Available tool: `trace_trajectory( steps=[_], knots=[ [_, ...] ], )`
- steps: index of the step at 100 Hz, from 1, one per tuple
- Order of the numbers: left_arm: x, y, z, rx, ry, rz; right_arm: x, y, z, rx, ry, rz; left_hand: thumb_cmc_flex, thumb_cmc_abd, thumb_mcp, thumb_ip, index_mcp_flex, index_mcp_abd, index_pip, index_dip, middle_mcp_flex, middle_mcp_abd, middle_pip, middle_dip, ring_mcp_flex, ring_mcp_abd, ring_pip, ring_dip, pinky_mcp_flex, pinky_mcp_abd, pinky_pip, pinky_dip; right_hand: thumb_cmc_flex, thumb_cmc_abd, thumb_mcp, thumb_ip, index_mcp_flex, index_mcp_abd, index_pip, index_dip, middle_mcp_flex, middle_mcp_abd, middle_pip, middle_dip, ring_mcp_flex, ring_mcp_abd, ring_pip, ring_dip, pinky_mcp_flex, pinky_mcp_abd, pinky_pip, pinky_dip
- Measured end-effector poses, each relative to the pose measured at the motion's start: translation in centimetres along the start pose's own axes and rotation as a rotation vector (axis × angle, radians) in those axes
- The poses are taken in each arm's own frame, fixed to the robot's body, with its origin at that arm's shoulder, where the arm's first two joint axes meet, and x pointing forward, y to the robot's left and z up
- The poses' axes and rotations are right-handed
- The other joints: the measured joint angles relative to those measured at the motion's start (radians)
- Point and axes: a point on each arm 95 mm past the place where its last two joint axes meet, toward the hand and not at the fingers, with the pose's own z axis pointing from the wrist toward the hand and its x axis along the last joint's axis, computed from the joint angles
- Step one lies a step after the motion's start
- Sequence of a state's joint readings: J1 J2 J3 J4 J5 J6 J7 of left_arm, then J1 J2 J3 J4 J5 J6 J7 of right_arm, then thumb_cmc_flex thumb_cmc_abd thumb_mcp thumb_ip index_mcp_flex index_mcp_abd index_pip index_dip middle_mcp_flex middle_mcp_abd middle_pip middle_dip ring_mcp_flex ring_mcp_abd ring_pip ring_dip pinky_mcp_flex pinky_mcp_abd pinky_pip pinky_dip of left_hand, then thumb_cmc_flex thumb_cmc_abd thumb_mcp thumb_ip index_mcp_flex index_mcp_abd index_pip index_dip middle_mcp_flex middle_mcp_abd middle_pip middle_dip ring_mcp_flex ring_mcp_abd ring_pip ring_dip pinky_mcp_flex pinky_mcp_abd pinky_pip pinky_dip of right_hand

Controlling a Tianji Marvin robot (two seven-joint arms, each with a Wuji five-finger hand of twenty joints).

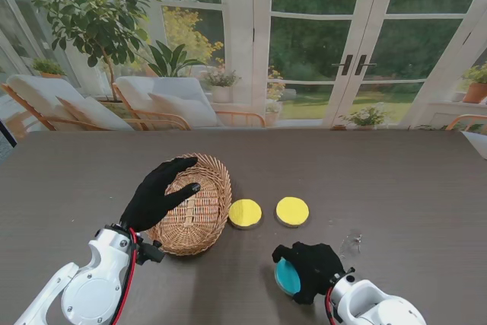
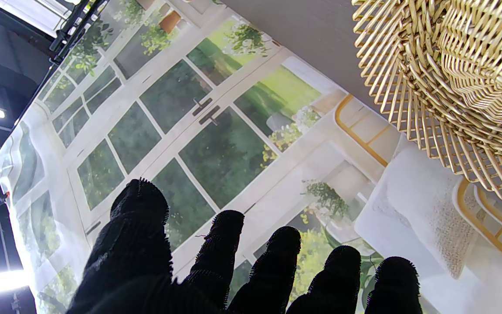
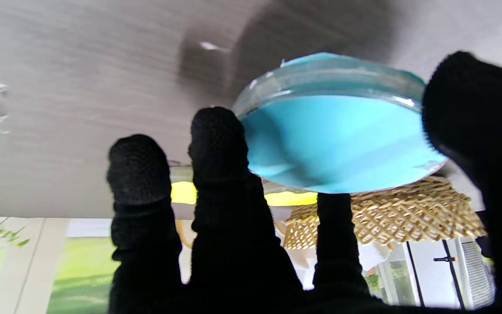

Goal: Stack culture dishes into a storage basket

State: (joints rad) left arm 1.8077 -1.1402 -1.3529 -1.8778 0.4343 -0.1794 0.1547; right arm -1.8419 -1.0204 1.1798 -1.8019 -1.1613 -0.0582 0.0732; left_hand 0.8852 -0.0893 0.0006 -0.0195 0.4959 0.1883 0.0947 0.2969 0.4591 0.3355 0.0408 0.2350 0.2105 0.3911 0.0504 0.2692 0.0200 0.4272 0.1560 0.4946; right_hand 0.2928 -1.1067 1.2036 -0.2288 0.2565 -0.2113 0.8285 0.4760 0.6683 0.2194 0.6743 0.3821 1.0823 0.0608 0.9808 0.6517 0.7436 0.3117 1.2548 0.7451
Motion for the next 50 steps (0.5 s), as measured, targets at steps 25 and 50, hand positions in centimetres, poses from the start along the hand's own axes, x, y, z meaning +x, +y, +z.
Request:
trace_trajectory(
  steps=[25, 50],
  knots=[
    [0.0, 0.0, 0.0, -0.002, -0.003, -0.002, 1.6, -0.5, 0.8, 0.000, 0.011, -0.031, 0.000, 0.000, 0.000, 0.000, 0.000, 0.000, 0.000, 0.000, 0.000, 0.000, 0.000, 0.000, 0.000, 0.000, 0.000, 0.000, 0.000, 0.000, 0.000, 0.000, 0.000, 0.011, 0.000, 0.003, -0.010, 0.004, 0.000, -0.002, -0.024, 0.000, 0.001, 0.002, -0.023, 0.000, -0.008, 0.000, 0.000, 0.000, 0.000, 0.000],
    [0.0, 0.0, 0.1, -0.010, -0.007, -0.005, 2.7, -1.1, 2.1, -0.004, 0.007, -0.070, 0.000, 0.000, 0.000, 0.000, 0.000, 0.000, 0.000, 0.000, 0.000, 0.000, 0.000, 0.000, 0.000, 0.000, 0.000, 0.000, 0.000, 0.000, 0.000, 0.000, 0.000, 0.024, 0.000, 0.012, -0.020, 0.005, -0.001, -0.002, -0.049, -0.005, 0.004, 0.013, -0.065, 0.002, -0.015, 0.000, 0.000, 0.000, 0.000, -0.002]
  ],
)
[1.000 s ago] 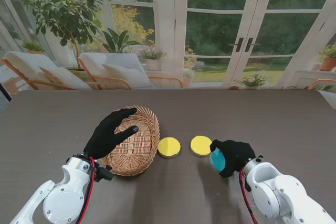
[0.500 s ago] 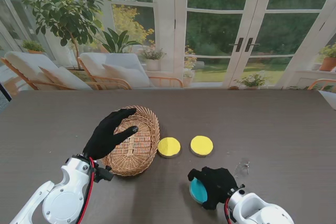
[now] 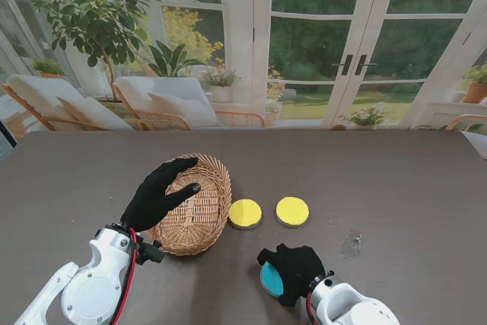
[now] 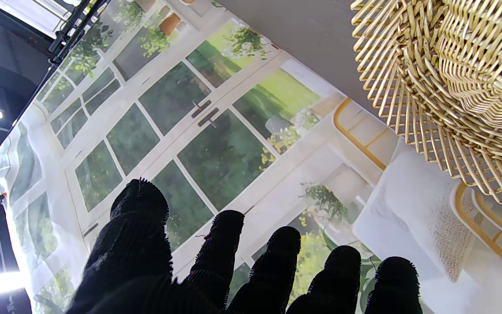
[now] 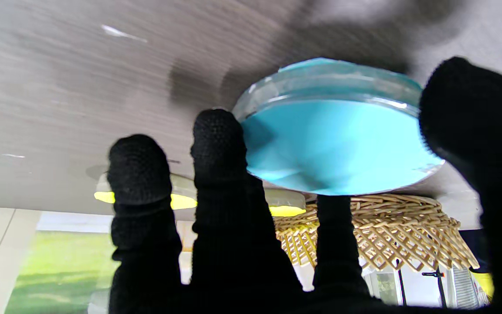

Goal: Stack culture dishes into a storage basket

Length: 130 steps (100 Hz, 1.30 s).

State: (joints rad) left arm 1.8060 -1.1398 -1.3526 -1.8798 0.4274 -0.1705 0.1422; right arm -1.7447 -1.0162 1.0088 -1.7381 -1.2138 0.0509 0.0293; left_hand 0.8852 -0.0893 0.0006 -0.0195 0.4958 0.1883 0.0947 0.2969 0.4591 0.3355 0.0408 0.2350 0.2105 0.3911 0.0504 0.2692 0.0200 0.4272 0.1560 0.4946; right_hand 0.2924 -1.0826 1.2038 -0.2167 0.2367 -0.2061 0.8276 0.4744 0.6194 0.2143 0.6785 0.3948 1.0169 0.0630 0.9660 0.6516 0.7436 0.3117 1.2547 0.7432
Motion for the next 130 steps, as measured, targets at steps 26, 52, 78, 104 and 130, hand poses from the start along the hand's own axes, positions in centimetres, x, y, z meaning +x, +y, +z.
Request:
trace_trajectory(
  steps=[26, 52, 78, 104, 130],
  knots=[
    [0.0, 0.0, 0.0, -0.001, -0.004, -0.002, 0.6, 0.0, 1.2, -0.006, 0.003, -0.059, 0.000, 0.000, 0.000, 0.000, 0.000, 0.000, 0.000, 0.000, 0.000, 0.000, 0.000, 0.000, 0.000, 0.000, 0.000, 0.000, 0.000, 0.000, 0.000, 0.000, -0.001, 0.041, 0.001, 0.010, -0.021, 0.007, -0.018, -0.007, -0.085, -0.040, 0.026, 0.010, -0.082, 0.048, -0.007, 0.010, -0.006, 0.000, 0.000, 0.000],
    [0.0, 0.0, 0.0, -0.007, -0.006, -0.006, 0.3, 0.4, 2.1, 0.002, -0.011, -0.107, 0.000, 0.000, 0.000, 0.000, 0.000, 0.000, 0.000, 0.000, 0.000, 0.000, 0.000, 0.000, 0.000, 0.000, 0.000, 0.000, 0.000, 0.000, 0.000, 0.000, -0.001, 0.057, 0.001, 0.031, -0.050, 0.006, -0.025, -0.009, -0.172, -0.080, 0.022, 0.014, -0.199, 0.102, -0.232, -0.088, -0.015, 0.000, -0.094, -0.024],
    [0.0, 0.1, 0.1, -0.016, -0.008, -0.010, -0.2, 0.5, 2.3, 0.022, -0.014, -0.132, 0.000, 0.000, 0.000, 0.000, 0.000, 0.000, 0.000, 0.000, 0.000, 0.000, 0.000, 0.000, 0.000, 0.000, 0.000, 0.000, 0.000, 0.000, 0.000, 0.000, -0.059, 0.078, 0.002, 0.031, -0.103, 0.002, -0.052, -0.007, -0.296, -0.090, -0.013, -0.016, -0.351, 0.168, -0.569, -0.252, -0.016, 0.041, -0.263, -0.099],
    [0.0, 0.1, 0.2, -0.020, -0.007, -0.010, -0.8, 0.6, 2.1, 0.026, -0.016, -0.129, 0.000, 0.000, 0.000, 0.000, 0.000, 0.000, 0.000, 0.000, 0.000, 0.000, 0.000, 0.000, 0.000, 0.000, 0.000, 0.000, 0.000, 0.000, 0.000, 0.000, -0.152, 0.118, 0.000, 0.031, -0.111, 0.020, -0.205, -0.007, -0.372, -0.090, -0.038, -0.048, -0.432, 0.217, -0.747, -0.367, -0.016, 0.102, -0.418, -0.176],
    [0.0, 0.0, 0.2, -0.019, -0.006, -0.010, -1.5, 2.5, 0.8, -0.026, -0.038, -0.039, 0.000, 0.000, 0.000, 0.000, 0.000, 0.000, 0.000, 0.000, 0.000, 0.000, 0.000, 0.000, 0.000, 0.000, 0.000, 0.000, 0.000, 0.000, 0.000, 0.000, -0.173, 0.302, -0.048, 0.029, -0.111, 0.036, -0.191, 0.028, -0.367, -0.090, -0.046, -0.058, -0.432, 0.222, -0.770, -0.393, -0.016, 0.114, -0.491, -0.219]
  ],
)
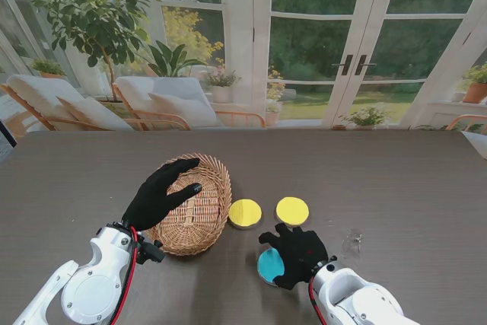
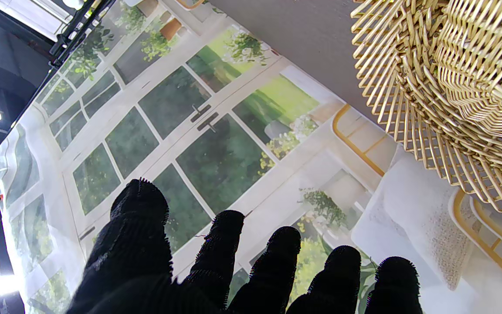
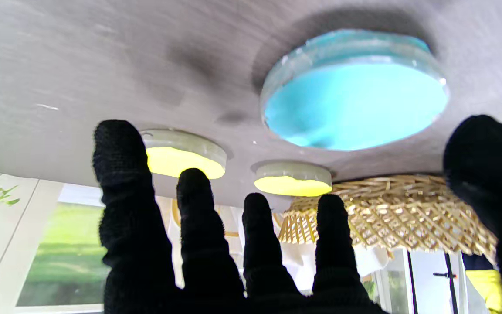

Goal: Stack culture dishes into a storage basket

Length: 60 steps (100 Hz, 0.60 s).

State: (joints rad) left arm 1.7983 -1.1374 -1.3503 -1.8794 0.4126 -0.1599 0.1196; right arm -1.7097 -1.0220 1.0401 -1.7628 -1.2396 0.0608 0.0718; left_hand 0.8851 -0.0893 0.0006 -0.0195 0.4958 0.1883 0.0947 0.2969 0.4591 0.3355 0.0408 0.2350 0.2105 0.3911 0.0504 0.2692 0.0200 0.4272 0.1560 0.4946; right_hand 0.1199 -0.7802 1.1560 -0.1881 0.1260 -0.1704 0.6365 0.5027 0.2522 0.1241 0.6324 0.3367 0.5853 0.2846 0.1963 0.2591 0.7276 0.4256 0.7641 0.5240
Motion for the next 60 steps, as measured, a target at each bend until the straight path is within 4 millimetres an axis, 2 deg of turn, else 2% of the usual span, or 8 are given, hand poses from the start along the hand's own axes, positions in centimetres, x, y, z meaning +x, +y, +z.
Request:
trace_trajectory(
  steps=[6, 15, 22, 28, 33, 41, 57, 60],
  knots=[
    [0.0, 0.0, 0.0, 0.000, 0.000, 0.000, 0.0, 0.4, 0.1, -0.014, -0.006, 0.013, 0.000, 0.000, 0.000, 0.000, 0.000, 0.000, 0.000, 0.000, 0.000, 0.000, 0.000, 0.000, 0.000, 0.000, 0.000, 0.000, 0.000, 0.000, 0.000, 0.000, 0.000, 0.012, -0.004, 0.001, 0.001, 0.000, 0.017, 0.000, 0.015, 0.000, -0.004, -0.006, 0.001, 0.000, 0.000, 0.000, 0.000, 0.000, -0.008, -0.020],
    [0.0, 0.0, 0.0, -0.001, 0.000, 0.001, -0.1, 1.1, 0.5, -0.038, -0.032, 0.013, 0.000, 0.000, 0.000, 0.000, 0.000, 0.000, 0.000, 0.000, 0.000, 0.000, 0.000, 0.000, 0.000, 0.000, 0.000, 0.000, 0.000, 0.000, 0.000, 0.000, 0.002, 0.062, -0.089, 0.003, 0.026, 0.000, 0.042, -0.018, 0.039, 0.000, -0.028, -0.018, 0.001, 0.000, -0.008, -0.010, 0.000, 0.000, -0.033, -0.050],
    [0.0, 0.0, 0.0, -0.001, 0.000, 0.001, -0.5, 1.8, 1.2, -0.052, -0.051, 0.012, 0.000, 0.000, 0.000, 0.000, 0.000, 0.000, 0.000, 0.000, 0.000, 0.000, 0.000, 0.000, 0.000, 0.000, 0.000, 0.000, 0.000, 0.000, 0.000, 0.000, 0.003, 0.133, -0.093, 0.014, 0.032, 0.002, 0.021, -0.110, 0.069, 0.000, -0.111, -0.049, 0.001, 0.000, -0.044, -0.047, 0.000, -0.002, -0.091, -0.120],
    [0.0, 0.0, 0.0, -0.002, 0.000, 0.001, -0.8, 2.5, 1.8, -0.058, -0.059, 0.018, 0.000, 0.000, 0.000, 0.000, 0.000, 0.000, 0.000, 0.000, 0.000, 0.000, 0.000, 0.000, 0.000, 0.000, 0.000, 0.000, 0.000, 0.000, 0.000, 0.000, 0.005, 0.206, -0.207, 0.036, 0.032, 0.014, 0.003, -0.178, 0.075, 0.000, -0.170, -0.071, -0.027, -0.009, -0.073, -0.075, 0.000, -0.014, -0.142, -0.178],
    [0.0, 0.0, 0.0, -0.002, 0.000, 0.001, -1.1, 2.9, 2.2, -0.054, -0.066, 0.020, 0.000, 0.000, 0.000, 0.000, 0.000, 0.000, 0.000, 0.000, 0.000, 0.000, 0.000, 0.000, 0.000, 0.000, 0.000, 0.000, 0.000, 0.000, 0.000, 0.000, 0.002, 0.272, -0.278, 0.063, 0.030, 0.037, 0.001, -0.228, 0.075, 0.000, -0.207, -0.084, -0.051, -0.016, -0.097, -0.101, 0.000, -0.046, -0.176, -0.216],
    [0.0, 0.0, 0.0, -0.004, -0.001, 0.000, -1.5, 3.4, 2.9, -0.053, -0.084, 0.013, 0.000, 0.000, 0.000, 0.000, 0.000, 0.000, 0.000, 0.000, 0.000, 0.000, 0.000, 0.000, 0.000, 0.000, 0.000, 0.000, 0.000, 0.000, 0.000, 0.000, 0.003, 0.347, -0.280, 0.073, 0.011, 0.059, 0.002, -0.276, 0.075, 0.000, -0.249, -0.101, -0.075, -0.040, -0.121, -0.136, 0.000, -0.090, -0.236, -0.284],
    [-0.1, 0.1, 0.0, -0.009, -0.005, -0.002, -2.2, 3.7, 4.0, -0.038, -0.109, -0.008, 0.000, 0.000, 0.000, 0.000, 0.000, 0.000, 0.000, 0.000, 0.001, 0.000, 0.000, 0.000, 0.000, 0.000, 0.000, 0.000, 0.000, 0.000, 0.000, 0.000, 0.001, 0.380, -0.282, 0.083, 0.000, 0.085, -0.021, -0.363, 0.073, 0.013, -0.303, -0.124, -0.146, -0.072, -0.186, -0.186, -0.001, -0.162, -0.422, -0.434],
    [-0.1, 0.1, 0.0, -0.010, -0.005, -0.002, -2.3, 3.7, 4.2, -0.035, -0.116, -0.010, 0.000, 0.000, 0.000, 0.000, 0.000, 0.000, 0.000, 0.000, 0.001, 0.000, 0.000, 0.000, 0.000, 0.000, 0.000, 0.000, 0.000, 0.000, 0.000, 0.000, -0.016, 0.395, -0.338, 0.085, 0.000, 0.089, -0.031, -0.373, 0.072, 0.018, -0.314, -0.127, -0.165, -0.077, -0.189, -0.195, -0.001, -0.176, -0.456, -0.463]
  ],
)
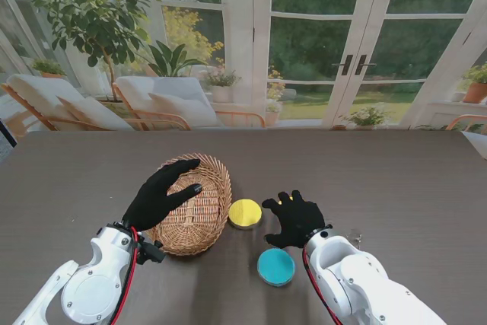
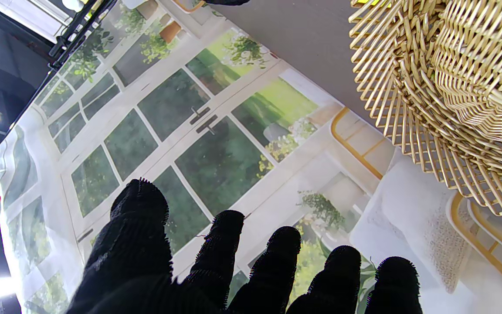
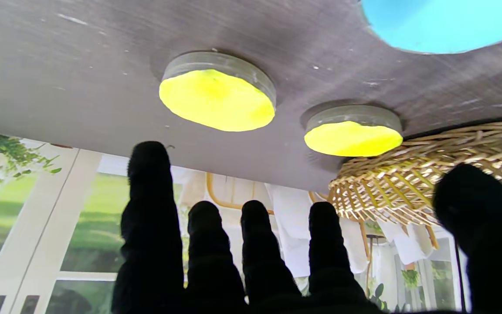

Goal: Stack culture dishes into a storage basket

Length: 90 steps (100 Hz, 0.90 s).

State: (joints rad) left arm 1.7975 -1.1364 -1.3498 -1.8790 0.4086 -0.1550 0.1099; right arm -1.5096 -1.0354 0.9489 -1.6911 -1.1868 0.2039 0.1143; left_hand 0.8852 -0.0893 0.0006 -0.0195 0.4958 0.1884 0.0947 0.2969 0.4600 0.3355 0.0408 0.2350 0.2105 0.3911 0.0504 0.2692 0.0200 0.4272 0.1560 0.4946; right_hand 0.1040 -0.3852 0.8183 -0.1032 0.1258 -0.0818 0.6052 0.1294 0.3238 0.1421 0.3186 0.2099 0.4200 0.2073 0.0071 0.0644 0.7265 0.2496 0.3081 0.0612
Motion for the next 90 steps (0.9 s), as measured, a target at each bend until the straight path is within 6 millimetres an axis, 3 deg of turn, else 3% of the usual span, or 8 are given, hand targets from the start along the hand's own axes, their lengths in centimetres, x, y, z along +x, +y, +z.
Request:
trace_trajectory(
  steps=[12, 27, 30, 34, 46, 53, 80, 90],
  knots=[
    [0.0, 0.0, 0.0, -0.002, -0.001, 0.000, -0.5, 0.0, 0.8, 0.017, -0.025, 0.004, 0.000, 0.000, 0.000, 0.000, 0.000, 0.000, 0.000, 0.000, 0.001, 0.000, 0.000, 0.000, 0.000, 0.000, 0.000, 0.000, 0.000, 0.000, 0.000, 0.000, -0.009, 0.007, -0.007, 0.000, 0.000, 0.009, -0.016, -0.011, -0.012, 0.007, -0.012, -0.009, -0.018, -0.006, -0.007, -0.003, 0.000, -0.012, -0.066, -0.045],
    [0.0, 0.0, 0.1, -0.004, -0.003, 0.000, -1.2, 0.1, 1.8, 0.039, -0.055, -0.008, 0.000, 0.001, 0.000, 0.000, 0.000, 0.000, 0.000, 0.000, 0.001, 0.000, 0.000, 0.000, 0.000, 0.000, 0.000, 0.000, 0.000, 0.000, 0.000, 0.000, -0.009, 0.007, -0.007, 0.000, 0.000, 0.013, -0.025, -0.012, -0.026, 0.011, -0.015, -0.009, -0.037, -0.007, -0.009, -0.003, 0.000, -0.012, -0.083, -0.046],
    [0.0, 0.0, 0.1, -0.005, -0.003, -0.001, -1.3, 0.1, 2.1, 0.043, -0.062, -0.009, 0.000, 0.001, 0.000, 0.000, 0.000, 0.000, 0.000, 0.000, 0.001, 0.000, 0.000, 0.000, 0.000, 0.000, 0.000, 0.000, 0.000, 0.000, 0.000, 0.000, -0.006, 0.004, -0.081, 0.009, 0.000, 0.013, -0.025, -0.012, -0.026, 0.011, -0.015, -0.009, -0.037, -0.005, -0.009, -0.003, 0.000, -0.011, -0.083, -0.045],
    [0.0, 0.0, 0.1, -0.005, -0.003, -0.001, -1.5, 0.1, 2.4, 0.050, -0.071, -0.009, 0.000, 0.001, 0.000, 0.000, 0.000, 0.000, 0.000, 0.000, 0.001, 0.000, 0.000, 0.000, 0.000, 0.000, 0.000, 0.000, 0.000, 0.000, 0.000, 0.000, -0.005, 0.008, -0.099, 0.011, 0.000, 0.013, -0.025, -0.012, -0.026, 0.011, -0.015, -0.009, -0.037, 0.006, -0.009, -0.003, 0.000, 0.008, -0.059, -0.045],
    [0.0, 0.0, 0.1, -0.008, -0.004, -0.002, -2.1, 0.2, 3.2, 0.086, -0.098, 0.000, 0.000, 0.001, 0.000, 0.000, 0.000, 0.000, 0.000, 0.000, 0.001, 0.000, 0.000, 0.000, 0.000, 0.000, 0.000, 0.000, 0.000, 0.000, 0.000, 0.000, -0.025, -0.101, -0.109, 0.024, 0.000, -0.025, -0.025, 0.008, -0.023, 0.011, -0.009, -0.009, 0.023, 0.038, 0.041, 0.017, -0.002, 0.084, 0.169, 0.103],
    [0.0, 0.0, 0.1, -0.009, -0.004, -0.002, -2.2, 0.2, 3.6, 0.095, -0.105, -0.011, 0.000, 0.001, 0.000, 0.000, 0.000, 0.000, 0.000, 0.000, 0.001, 0.000, 0.000, 0.000, 0.000, 0.000, 0.000, 0.000, 0.000, 0.000, 0.000, 0.000, -0.025, -0.114, -0.107, 0.028, 0.000, -0.045, -0.023, 0.012, -0.022, 0.011, 0.013, -0.009, 0.075, 0.048, 0.099, 0.063, -0.002, 0.110, 0.253, 0.173],
    [0.0, 0.0, 0.2, -0.013, -0.006, -0.002, -2.3, -0.1, 4.8, 0.168, -0.130, -0.061, 0.000, 0.011, 0.000, 0.000, 0.000, 0.000, 0.000, 0.000, 0.001, 0.000, 0.000, 0.000, 0.000, 0.000, 0.000, 0.000, 0.000, 0.000, 0.000, 0.000, -0.026, -0.175, -0.106, 0.028, 0.000, -0.062, -0.025, 0.016, 0.004, 0.011, 0.012, -0.009, 0.157, 0.053, 0.199, 0.195, -0.002, 0.119, 0.397, 0.328],
    [0.0, 0.0, 0.2, -0.013, -0.006, -0.003, -2.3, -0.2, 5.2, 0.183, -0.137, -0.072, 0.000, 0.011, 0.000, 0.000, 0.001, 0.000, 0.000, 0.000, 0.001, 0.000, 0.000, 0.000, 0.000, 0.000, 0.000, 0.000, 0.000, 0.000, 0.000, 0.000, -0.026, -0.175, -0.106, 0.028, 0.001, -0.063, -0.027, 0.016, 0.004, 0.011, 0.012, -0.009, 0.161, 0.053, 0.224, 0.221, -0.002, 0.119, 0.414, 0.333]
  ],
)
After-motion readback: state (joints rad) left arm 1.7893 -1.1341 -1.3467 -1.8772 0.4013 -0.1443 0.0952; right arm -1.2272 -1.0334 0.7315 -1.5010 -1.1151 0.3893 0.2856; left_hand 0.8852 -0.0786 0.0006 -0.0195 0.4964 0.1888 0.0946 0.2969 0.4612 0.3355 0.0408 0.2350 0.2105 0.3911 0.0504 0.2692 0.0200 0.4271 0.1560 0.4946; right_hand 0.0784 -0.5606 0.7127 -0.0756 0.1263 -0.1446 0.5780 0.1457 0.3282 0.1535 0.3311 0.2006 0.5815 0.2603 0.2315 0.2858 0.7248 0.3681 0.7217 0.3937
